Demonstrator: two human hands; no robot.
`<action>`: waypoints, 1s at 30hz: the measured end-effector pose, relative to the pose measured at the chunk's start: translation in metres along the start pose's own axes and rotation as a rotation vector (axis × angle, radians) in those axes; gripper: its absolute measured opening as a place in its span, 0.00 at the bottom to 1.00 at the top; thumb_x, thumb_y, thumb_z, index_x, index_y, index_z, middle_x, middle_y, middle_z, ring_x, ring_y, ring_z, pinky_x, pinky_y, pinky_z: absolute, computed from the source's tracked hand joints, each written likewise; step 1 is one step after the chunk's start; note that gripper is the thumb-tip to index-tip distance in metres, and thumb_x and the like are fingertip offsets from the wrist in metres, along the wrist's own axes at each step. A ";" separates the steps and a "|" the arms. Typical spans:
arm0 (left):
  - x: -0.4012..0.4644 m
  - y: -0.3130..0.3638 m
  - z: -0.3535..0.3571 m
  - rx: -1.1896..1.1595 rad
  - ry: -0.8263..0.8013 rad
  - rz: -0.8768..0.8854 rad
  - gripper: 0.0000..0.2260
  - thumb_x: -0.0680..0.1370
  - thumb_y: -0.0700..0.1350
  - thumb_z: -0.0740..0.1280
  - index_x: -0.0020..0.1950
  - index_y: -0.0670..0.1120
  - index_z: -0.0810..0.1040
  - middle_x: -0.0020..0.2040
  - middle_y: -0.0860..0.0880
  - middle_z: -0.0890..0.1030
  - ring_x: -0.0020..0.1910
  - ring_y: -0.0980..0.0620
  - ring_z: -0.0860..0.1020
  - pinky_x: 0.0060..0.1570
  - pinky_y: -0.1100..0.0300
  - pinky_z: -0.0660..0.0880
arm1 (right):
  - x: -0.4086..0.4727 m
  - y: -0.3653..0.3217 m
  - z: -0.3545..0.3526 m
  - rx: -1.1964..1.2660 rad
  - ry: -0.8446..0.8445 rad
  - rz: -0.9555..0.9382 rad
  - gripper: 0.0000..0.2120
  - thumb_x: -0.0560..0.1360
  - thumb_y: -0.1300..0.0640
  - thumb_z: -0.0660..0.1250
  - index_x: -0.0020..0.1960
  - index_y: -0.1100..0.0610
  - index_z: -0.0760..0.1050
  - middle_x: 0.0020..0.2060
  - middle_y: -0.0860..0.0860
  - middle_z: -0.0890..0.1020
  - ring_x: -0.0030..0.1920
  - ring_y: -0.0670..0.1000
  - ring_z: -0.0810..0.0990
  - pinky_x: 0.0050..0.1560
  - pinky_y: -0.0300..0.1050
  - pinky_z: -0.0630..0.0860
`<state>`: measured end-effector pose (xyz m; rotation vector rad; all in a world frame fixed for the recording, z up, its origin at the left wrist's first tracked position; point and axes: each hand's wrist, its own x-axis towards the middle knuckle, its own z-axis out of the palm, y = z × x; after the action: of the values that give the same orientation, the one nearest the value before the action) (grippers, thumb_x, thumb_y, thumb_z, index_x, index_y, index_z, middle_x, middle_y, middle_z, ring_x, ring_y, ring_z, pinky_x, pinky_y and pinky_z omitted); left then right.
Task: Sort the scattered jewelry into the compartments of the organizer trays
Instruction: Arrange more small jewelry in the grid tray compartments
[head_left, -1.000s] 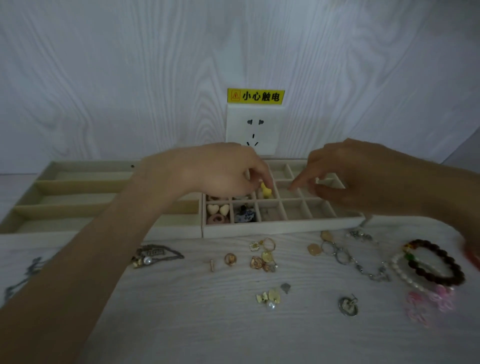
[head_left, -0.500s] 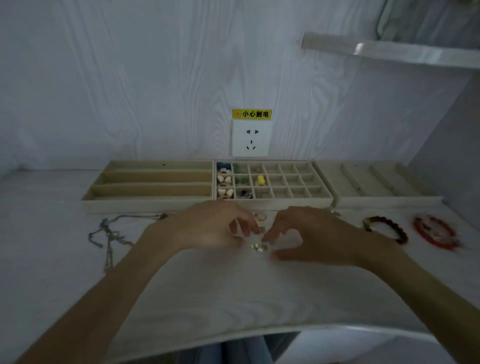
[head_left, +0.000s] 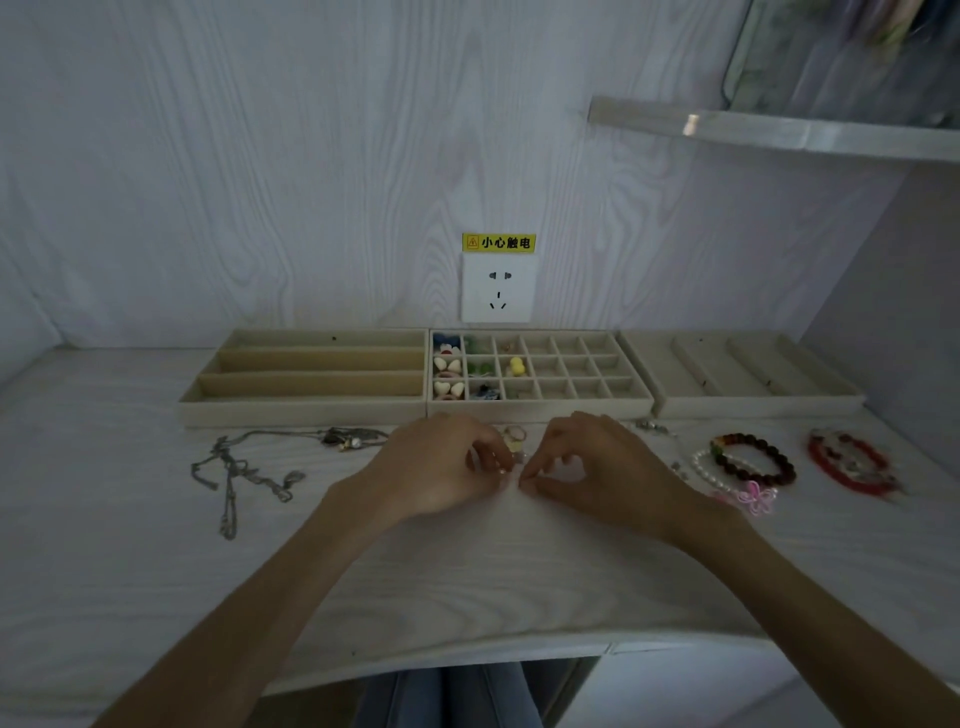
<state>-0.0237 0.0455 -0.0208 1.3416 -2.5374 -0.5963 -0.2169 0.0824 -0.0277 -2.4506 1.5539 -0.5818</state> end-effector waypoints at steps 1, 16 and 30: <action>0.001 0.000 0.000 0.020 0.010 -0.004 0.08 0.74 0.51 0.68 0.52 0.60 0.80 0.46 0.61 0.79 0.43 0.62 0.75 0.45 0.63 0.73 | 0.000 0.000 0.000 0.057 0.029 0.034 0.04 0.71 0.54 0.73 0.44 0.46 0.83 0.35 0.39 0.75 0.37 0.41 0.71 0.39 0.37 0.67; 0.006 0.030 -0.010 -0.532 0.257 0.116 0.04 0.74 0.48 0.71 0.46 0.50 0.84 0.39 0.56 0.84 0.38 0.62 0.81 0.44 0.63 0.77 | 0.001 -0.010 -0.029 1.382 -0.006 0.647 0.07 0.68 0.53 0.71 0.45 0.55 0.80 0.29 0.46 0.70 0.29 0.43 0.64 0.30 0.35 0.62; 0.038 0.011 -0.011 -0.459 0.277 0.138 0.08 0.75 0.54 0.68 0.50 0.55 0.84 0.43 0.59 0.84 0.42 0.62 0.80 0.49 0.56 0.78 | 0.030 0.008 -0.044 0.499 0.263 0.332 0.02 0.70 0.53 0.72 0.42 0.47 0.83 0.33 0.43 0.84 0.33 0.44 0.81 0.34 0.33 0.76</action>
<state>-0.0494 0.0166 -0.0068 0.9995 -2.0837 -0.8356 -0.2305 0.0543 0.0160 -1.7616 1.6134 -1.1020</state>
